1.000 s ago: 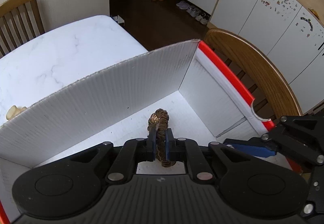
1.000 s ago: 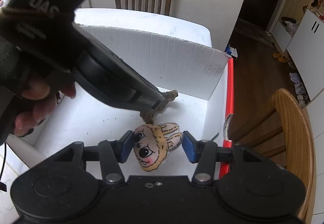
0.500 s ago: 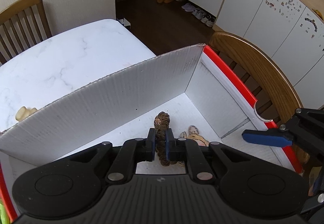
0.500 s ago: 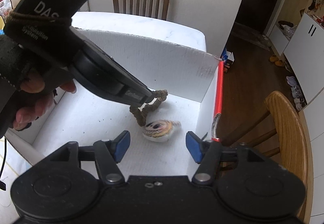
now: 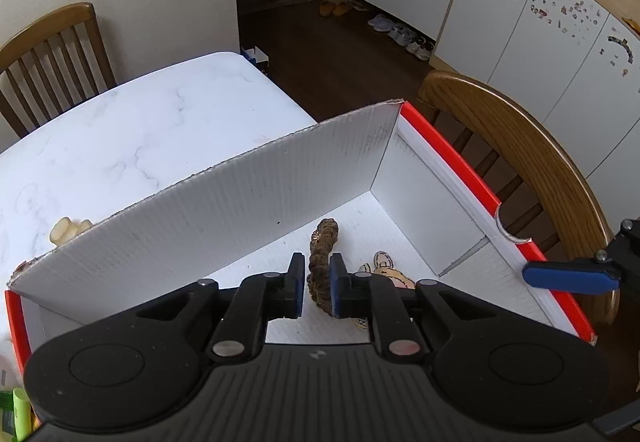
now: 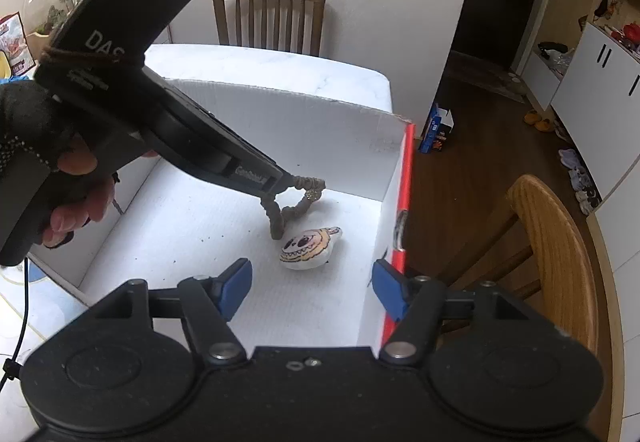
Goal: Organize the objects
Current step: 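Open the right tool releasing the plush while the left tool drops the bracelet in the box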
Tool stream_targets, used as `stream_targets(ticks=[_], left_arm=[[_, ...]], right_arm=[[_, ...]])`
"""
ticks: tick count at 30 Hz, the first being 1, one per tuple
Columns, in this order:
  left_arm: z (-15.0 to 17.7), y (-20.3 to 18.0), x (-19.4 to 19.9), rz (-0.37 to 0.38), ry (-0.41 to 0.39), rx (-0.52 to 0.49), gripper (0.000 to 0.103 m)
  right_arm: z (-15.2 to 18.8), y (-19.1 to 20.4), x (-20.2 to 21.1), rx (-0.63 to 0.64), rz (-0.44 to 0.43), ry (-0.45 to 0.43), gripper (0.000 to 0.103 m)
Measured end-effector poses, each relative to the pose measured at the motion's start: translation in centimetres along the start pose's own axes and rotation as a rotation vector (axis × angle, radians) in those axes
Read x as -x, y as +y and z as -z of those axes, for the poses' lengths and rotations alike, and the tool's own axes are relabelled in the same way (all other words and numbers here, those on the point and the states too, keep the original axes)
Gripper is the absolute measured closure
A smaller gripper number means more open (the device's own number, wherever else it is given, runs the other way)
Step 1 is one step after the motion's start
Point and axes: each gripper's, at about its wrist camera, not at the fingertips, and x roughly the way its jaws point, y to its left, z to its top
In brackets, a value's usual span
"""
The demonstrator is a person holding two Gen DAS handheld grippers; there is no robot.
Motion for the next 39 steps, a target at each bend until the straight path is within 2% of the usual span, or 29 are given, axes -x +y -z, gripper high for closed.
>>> stream_targets(ticks=[2, 4, 6, 14, 22, 25, 34, 39], left_arm=[[0.0, -0.1, 0.2, -0.002, -0.007, -0.002, 0.079], [0.1, -0.2, 0.4, 0.0, -0.011, -0.004, 0.058], [0.2, -0.2, 0.8, 0.0, -0.021, -0.007, 0.045], [0.9, 0.0, 3.3, 0.001, -0.062, -0.005, 0.042], [2.6, 0.9, 7.9, -0.001, -0.131, -0.003, 0.04], [3.3, 1.3, 9.8, 0.002, -0.156, -0.002, 0.032], [6.3, 3.7, 15.2, 0.027, -0.225, 0.02, 0.025], [8.6, 5.4, 17.9, 0.013, -0.273, 0.032, 0.019]], right_arm=[[0.1, -0.2, 0.4, -0.009, -0.005, -0.004, 0.037], [0.3, -0.2, 0.9, -0.012, -0.005, -0.01, 0.037], [0.3, -0.1, 1.2, -0.015, -0.004, -0.016, 0.037], [0.5, -0.6, 2.7, -0.047, -0.008, -0.051, 0.034], [0.5, -0.5, 5.2, -0.066, -0.014, -0.099, 0.031], [0.4, 0.0, 6.2, -0.074, -0.016, -0.12, 0.027], [0.1, 2.5, 8.6, -0.111, -0.04, -0.162, 0.016], [0.1, 5.0, 9.2, -0.118, -0.048, -0.174, 0.01]])
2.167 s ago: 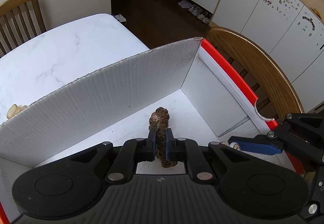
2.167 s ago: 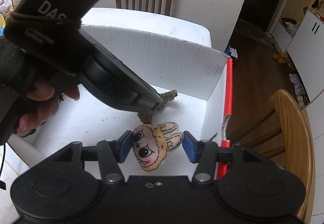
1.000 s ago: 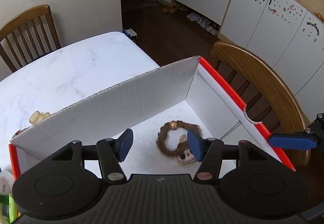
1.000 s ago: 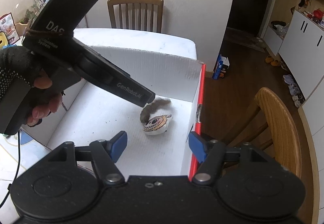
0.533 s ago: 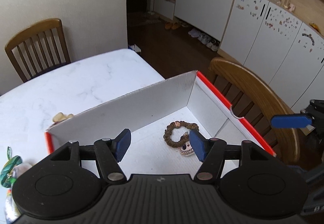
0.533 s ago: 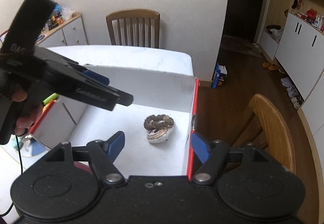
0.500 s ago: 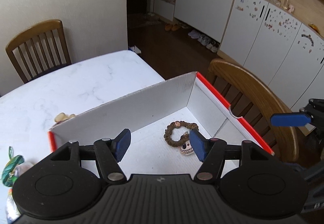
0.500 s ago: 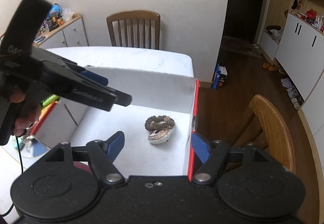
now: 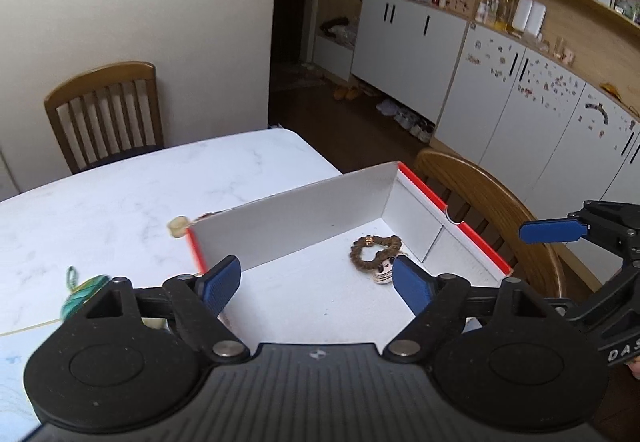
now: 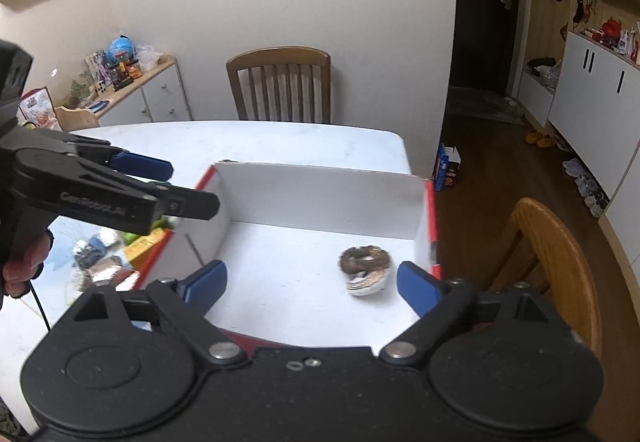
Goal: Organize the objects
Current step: 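Open the right tool releasing the plush while the left tool drops the bracelet in the box, then move both tools back to the item pile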
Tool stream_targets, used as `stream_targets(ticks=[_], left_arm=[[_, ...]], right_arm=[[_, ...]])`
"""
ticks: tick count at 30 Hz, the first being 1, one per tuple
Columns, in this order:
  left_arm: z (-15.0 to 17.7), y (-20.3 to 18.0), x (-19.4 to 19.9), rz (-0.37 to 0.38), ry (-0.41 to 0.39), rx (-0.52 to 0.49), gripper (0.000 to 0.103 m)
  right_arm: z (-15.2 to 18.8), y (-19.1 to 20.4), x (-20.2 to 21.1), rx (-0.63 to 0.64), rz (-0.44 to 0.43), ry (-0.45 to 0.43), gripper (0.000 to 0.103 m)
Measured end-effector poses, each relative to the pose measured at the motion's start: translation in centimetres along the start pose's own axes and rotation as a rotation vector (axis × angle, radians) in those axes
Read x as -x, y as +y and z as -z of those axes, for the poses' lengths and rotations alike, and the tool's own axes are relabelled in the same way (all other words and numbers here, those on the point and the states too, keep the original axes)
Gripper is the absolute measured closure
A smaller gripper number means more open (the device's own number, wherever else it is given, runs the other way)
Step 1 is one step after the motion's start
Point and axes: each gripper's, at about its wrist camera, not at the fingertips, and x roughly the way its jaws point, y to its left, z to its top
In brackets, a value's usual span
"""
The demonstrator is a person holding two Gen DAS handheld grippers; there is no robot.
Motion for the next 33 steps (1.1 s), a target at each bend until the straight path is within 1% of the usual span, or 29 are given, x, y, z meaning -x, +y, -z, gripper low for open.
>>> stream_targets(ticks=[4, 14, 15, 16, 18, 24, 30, 33], left_arm=[[1.1, 1.9, 2.0, -0.017, 0.0, 0.012, 0.019], [4.2, 8.6, 5.8, -0.081, -0.014, 0.059, 0.019], [4.6, 9.3, 6.1, -0.09, -0.015, 0.066, 0.016], [4.9, 10.0, 6.3, -0.097, -0.017, 0.073, 0.009], [5.5, 11.5, 6.8, -0.106, -0.023, 0.086, 0.0], [7.8, 15.3, 7.3, -0.128, -0.015, 0.104, 0.0], [10.6, 18.8, 6.6, -0.21, 0.021, 0.059, 0.0], [12.0, 20.7, 6.0, -0.196, 0.057, 0.083, 0.0]], right_arm=[[0.2, 2.2, 0.1, 0.001, 0.001, -0.004, 0.008], [0.9, 8.3, -0.5, 0.0, -0.011, 0.012, 0.008], [1.0, 9.0, -0.7, 0.004, -0.013, 0.015, 0.008], [1.0, 9.7, -0.8, 0.007, -0.016, 0.017, 0.008], [1.1, 11.0, -1.3, 0.011, -0.023, 0.023, 0.008], [1.3, 14.9, -2.9, 0.029, -0.047, 0.041, 0.008], [1.4, 18.8, -5.2, 0.055, -0.087, 0.072, 0.008], [1.6, 20.7, -6.6, 0.086, -0.099, 0.097, 0.008]])
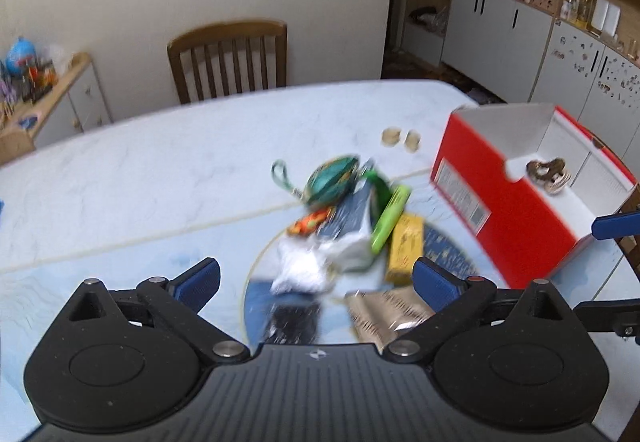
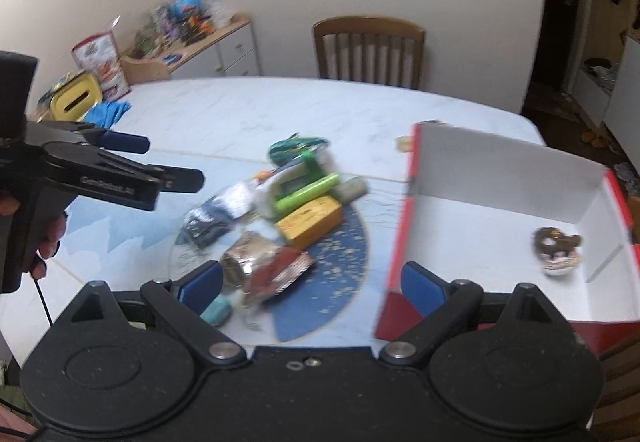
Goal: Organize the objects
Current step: 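Move both tools back to the item pile, then grasp the silver snack bag with the right tool while the left tool grasps the black bead bag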
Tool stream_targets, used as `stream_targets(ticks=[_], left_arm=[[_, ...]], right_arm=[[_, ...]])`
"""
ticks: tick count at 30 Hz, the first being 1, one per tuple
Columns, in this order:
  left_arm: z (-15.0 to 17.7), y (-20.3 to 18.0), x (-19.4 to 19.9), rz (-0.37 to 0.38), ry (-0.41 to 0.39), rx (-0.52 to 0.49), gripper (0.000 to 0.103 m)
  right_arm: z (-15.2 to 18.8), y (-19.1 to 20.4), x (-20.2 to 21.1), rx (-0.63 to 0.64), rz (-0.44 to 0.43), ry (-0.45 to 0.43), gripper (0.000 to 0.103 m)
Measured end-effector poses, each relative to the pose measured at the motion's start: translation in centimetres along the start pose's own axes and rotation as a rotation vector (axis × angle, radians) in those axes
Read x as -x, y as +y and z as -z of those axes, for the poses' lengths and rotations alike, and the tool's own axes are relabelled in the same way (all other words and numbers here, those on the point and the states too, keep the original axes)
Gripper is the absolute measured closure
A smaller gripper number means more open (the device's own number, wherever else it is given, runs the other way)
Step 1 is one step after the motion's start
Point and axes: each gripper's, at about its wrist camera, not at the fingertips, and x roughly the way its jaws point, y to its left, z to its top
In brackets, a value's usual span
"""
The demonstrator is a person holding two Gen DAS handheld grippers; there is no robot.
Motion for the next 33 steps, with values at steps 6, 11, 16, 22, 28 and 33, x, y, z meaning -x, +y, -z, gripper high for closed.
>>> stream_targets(ticks=[6, 11, 16, 22, 28, 33], left_arm=[[1.9, 2.4, -1.8, 0.006, 0.028, 0.024, 0.0], [2.8, 3.1, -3.3, -0.009, 0.032, 0.018, 0.0], [3.7, 3.5, -5.0, 0.002, 0.052, 0.01, 0.0], [4.1, 3.6, -6.5, -0.003, 0.068, -0.004, 0.0], [4.3, 3.7, -7.7, 0.008, 0.085, -0.018, 0.0], [4.6, 3.7, -8.3, 0.043, 0.095, -0.018, 0.0]], right_arm=[[0.0, 2.5, -3.2, 0.07, 0.004, 0.052, 0.008], [0.0, 3.4, -6.0, 0.111, 0.027, 0.095, 0.009], [0.0, 3.6, -8.5, 0.149, 0.046, 0.133, 0.009], [-0.4, 3.8, -11.3, 0.19, 0.058, 0.177, 0.012], [-1.1, 3.9, -13.9, 0.251, 0.046, 0.202, 0.012], [-0.9, 3.9, -15.2, 0.261, 0.022, 0.232, 0.012]])
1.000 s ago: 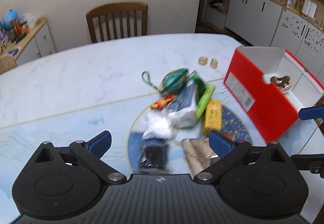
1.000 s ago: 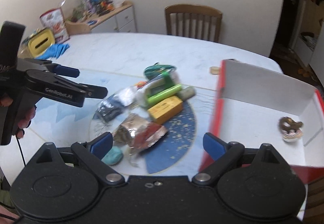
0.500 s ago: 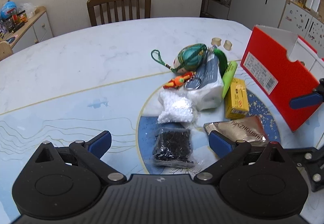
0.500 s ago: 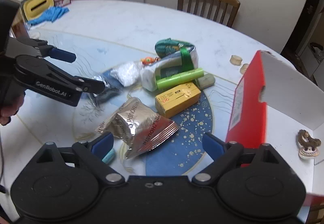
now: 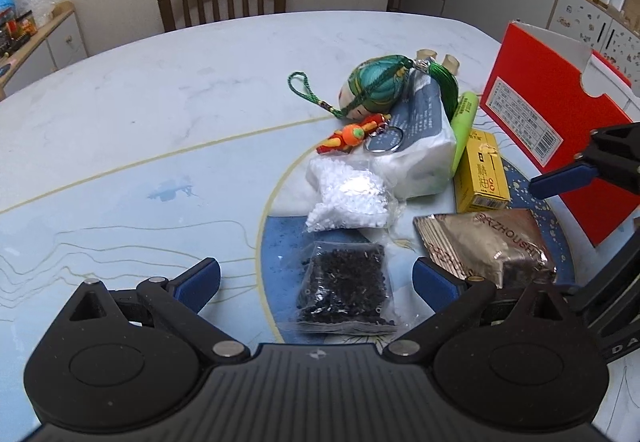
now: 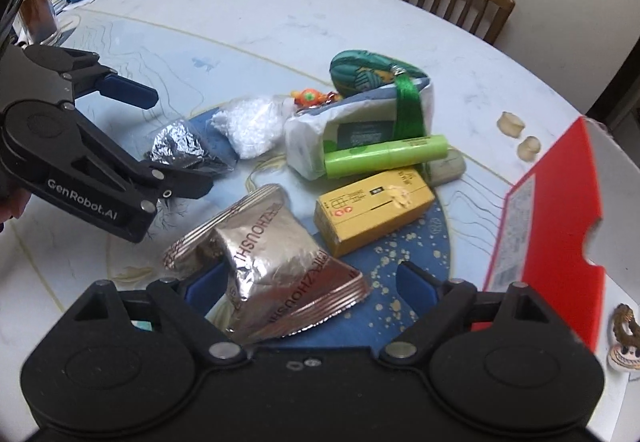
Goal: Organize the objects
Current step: 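Grasp the silver snack bag with the right tool while the left tool grasps the black bead bag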
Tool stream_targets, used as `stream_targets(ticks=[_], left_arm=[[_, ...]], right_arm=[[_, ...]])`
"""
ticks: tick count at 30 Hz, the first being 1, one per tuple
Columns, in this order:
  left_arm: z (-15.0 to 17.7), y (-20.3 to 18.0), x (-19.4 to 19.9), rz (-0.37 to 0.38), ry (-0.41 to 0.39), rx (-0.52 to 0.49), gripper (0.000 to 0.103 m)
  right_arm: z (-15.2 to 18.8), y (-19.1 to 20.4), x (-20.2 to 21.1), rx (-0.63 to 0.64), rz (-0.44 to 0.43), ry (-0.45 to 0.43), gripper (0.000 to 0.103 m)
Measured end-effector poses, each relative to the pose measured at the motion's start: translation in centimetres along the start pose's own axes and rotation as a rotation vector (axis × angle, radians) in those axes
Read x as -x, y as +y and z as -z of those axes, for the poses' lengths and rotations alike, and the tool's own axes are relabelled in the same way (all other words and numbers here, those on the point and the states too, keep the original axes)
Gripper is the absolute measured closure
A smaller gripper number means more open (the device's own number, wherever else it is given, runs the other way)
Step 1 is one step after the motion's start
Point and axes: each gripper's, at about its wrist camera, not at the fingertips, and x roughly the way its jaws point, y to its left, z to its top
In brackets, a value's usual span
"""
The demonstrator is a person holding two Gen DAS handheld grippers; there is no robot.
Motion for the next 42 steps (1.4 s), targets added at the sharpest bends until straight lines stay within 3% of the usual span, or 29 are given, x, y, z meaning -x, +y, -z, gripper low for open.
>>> stream_targets(ticks=[6, 11, 14, 18, 22, 25, 42], left_arm=[[0.5, 0.1, -0.4, 0.006, 0.005, 0.01, 0.001], [0.7, 0.4, -0.3, 0.006, -0.004, 0.032, 0.001], [0.7, 0.4, -0.1, 0.002, -0.01, 0.041, 0.007], [0.6, 0.3, 0.3, 0.011, -0.013, 0.039, 0.022], [0.4, 0.3, 0.6, 0.037, -0.009, 0.042, 0.05], [0.4, 0.0, 0.8, 0.044, -0.001, 0.027, 0.055], [0.2, -2.5, 4.8, 0.084, -0.032, 0.02, 0.061]], right_arm=[[0.2, 0.1, -0.9, -0.023, -0.016, 0.026, 0.016], [0.3, 0.0, -0.8, -0.063, -0.028, 0.021, 0.025], [0.3, 0.2, -0.7, -0.071, -0.022, 0.019, 0.027], [0.4, 0.3, -0.4, -0.093, -0.025, 0.036, 0.029], [0.6, 0.5, -0.1, -0.118, -0.029, 0.045, 0.031], [0.8, 0.7, 0.3, -0.116, -0.004, 0.048, 0.032], [2.1, -0.4, 6.8, -0.23, -0.005, -0.06, 0.035]])
